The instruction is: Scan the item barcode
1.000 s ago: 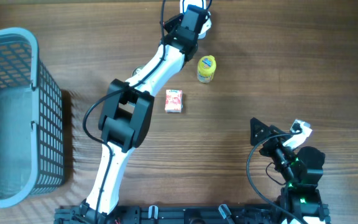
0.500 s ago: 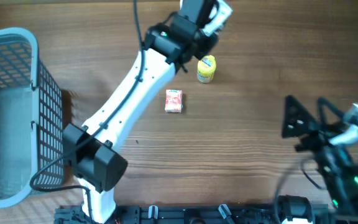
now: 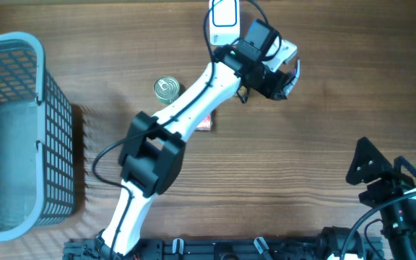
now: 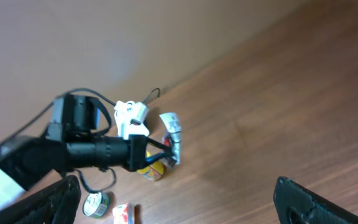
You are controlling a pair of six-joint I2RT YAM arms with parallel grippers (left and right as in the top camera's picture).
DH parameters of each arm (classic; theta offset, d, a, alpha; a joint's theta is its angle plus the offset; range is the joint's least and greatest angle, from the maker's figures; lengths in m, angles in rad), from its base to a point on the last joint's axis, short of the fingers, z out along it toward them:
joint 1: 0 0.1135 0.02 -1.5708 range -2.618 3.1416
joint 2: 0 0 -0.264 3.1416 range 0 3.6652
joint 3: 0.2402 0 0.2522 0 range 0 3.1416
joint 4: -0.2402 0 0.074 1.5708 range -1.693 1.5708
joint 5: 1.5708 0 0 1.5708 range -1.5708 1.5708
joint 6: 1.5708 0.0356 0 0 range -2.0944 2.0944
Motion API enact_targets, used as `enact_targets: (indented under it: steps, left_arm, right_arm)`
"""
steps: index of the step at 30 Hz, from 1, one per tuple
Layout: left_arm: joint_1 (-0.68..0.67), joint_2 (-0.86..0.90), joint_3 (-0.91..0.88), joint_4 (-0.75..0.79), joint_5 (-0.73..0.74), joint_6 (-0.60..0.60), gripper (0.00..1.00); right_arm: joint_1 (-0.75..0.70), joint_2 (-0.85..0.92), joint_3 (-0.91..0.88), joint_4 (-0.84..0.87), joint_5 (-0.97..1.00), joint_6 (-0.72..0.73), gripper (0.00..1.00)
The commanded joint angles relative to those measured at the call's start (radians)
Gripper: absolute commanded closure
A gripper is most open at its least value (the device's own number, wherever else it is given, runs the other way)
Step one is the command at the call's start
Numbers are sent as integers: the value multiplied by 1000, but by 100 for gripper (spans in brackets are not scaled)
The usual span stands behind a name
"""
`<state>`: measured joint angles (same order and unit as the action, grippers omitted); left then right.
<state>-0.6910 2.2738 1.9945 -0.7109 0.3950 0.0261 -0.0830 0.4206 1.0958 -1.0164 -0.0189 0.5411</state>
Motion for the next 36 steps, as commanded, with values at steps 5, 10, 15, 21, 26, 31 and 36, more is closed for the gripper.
enact_targets:
  steps: [5,10,15,21,26,31,36]
  left_arm:
    - [-133,102,5,31,34,-16,96]
    - [-158,116,6,38,13,-16,66]
    - [-157,53,8,26,12,-57,0]
    - [-152,-292,8,5,-98,24,0]
    - [-92,-541,8,-117,-431,179,0]
    - [80,-669,8,-209,-466,175,0]
    - [159,-677,8,-281,-465,177,0]
  right_arm:
    - [1,169,8,-111,95,177,0]
    - [1,220,8,-122,45,195,0]
    - [1,220,8,-137,40,195,0]
    - [0,222,8,-206,53,421,0]
    - [1,395,-255,-36,-20,607,1]
    - [1,814,-318,238,-206,481,9]
    - [1,1047,-318,485,-266,480,17]
